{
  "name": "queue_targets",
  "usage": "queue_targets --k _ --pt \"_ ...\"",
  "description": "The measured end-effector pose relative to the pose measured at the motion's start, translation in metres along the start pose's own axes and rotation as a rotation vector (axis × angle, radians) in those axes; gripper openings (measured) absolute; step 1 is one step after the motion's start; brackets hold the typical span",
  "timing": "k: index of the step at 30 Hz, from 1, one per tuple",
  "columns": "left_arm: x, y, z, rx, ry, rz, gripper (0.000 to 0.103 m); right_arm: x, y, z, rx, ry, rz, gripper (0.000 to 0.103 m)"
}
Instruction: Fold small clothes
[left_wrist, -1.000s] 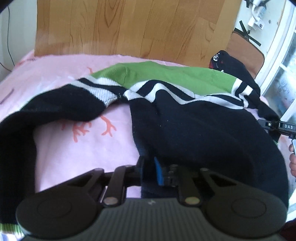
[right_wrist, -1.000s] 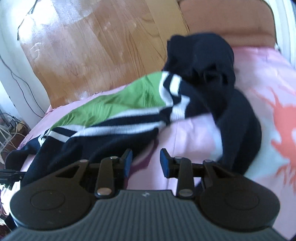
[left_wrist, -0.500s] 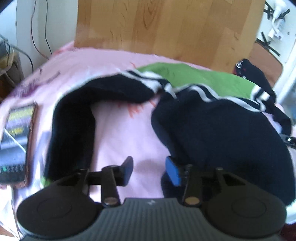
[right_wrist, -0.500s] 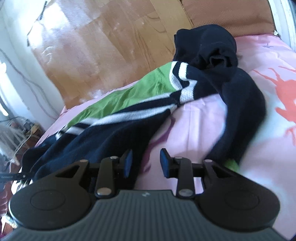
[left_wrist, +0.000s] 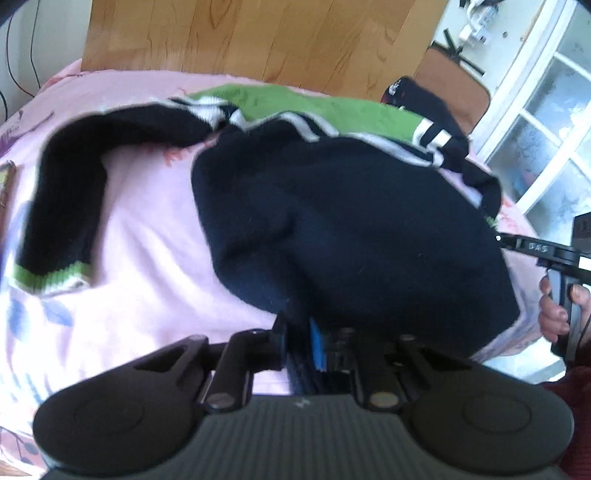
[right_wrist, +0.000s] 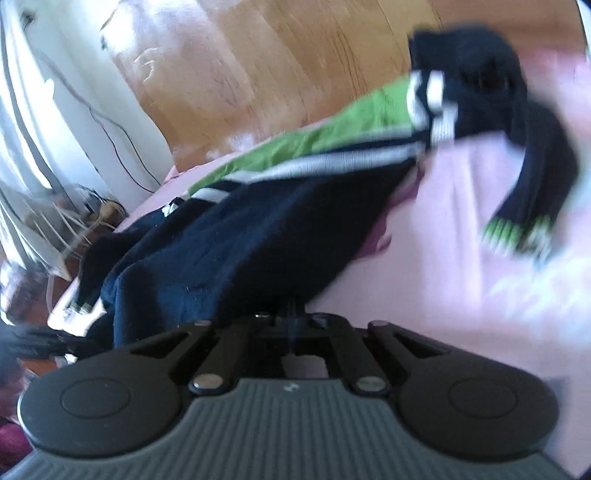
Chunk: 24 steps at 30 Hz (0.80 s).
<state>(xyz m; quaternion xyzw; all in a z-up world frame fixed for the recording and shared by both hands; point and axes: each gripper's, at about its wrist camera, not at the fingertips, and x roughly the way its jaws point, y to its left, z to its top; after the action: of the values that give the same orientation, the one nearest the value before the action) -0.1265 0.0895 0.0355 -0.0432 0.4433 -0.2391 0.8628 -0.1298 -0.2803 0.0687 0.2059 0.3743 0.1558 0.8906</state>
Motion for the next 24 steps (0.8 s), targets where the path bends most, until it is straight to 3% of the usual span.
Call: queue_targets --k 4,8,12,16,17,21,24 --pt "-0.040 0.004 0.004 0.032 -0.072 -0.016 0.012 -0.070 0.014 0.033 -0.110 -0.098 -0.050 0.002" --pt "-0.041 0.017 0.004 0.006 -0.072 0.043 0.012 -0.101 0.010 0.037 -0.133 -0.076 -0.002 0.003" --pt "-0.012 0.037 0.003 -0.078 0.004 0.102 0.012 -0.060 -0.005 0.006 -0.056 -0.005 -0.036 0.007" --pt "-0.014 0.045 0.005 -0.085 -0.001 0.132 0.012 -0.013 -0.015 -0.020 0.017 0.062 -0.022 0.007" --pt "-0.017 0.045 0.007 -0.083 -0.011 0.142 0.012 -0.009 -0.013 -0.025 0.021 0.053 0.002 0.010" --pt "-0.024 0.052 0.011 -0.095 -0.022 0.173 0.012 -0.001 0.005 -0.028 0.001 0.027 0.076 0.037" --pt "-0.020 0.053 0.011 -0.096 -0.012 0.178 0.012 0.002 0.019 -0.029 -0.069 0.052 0.089 0.037"
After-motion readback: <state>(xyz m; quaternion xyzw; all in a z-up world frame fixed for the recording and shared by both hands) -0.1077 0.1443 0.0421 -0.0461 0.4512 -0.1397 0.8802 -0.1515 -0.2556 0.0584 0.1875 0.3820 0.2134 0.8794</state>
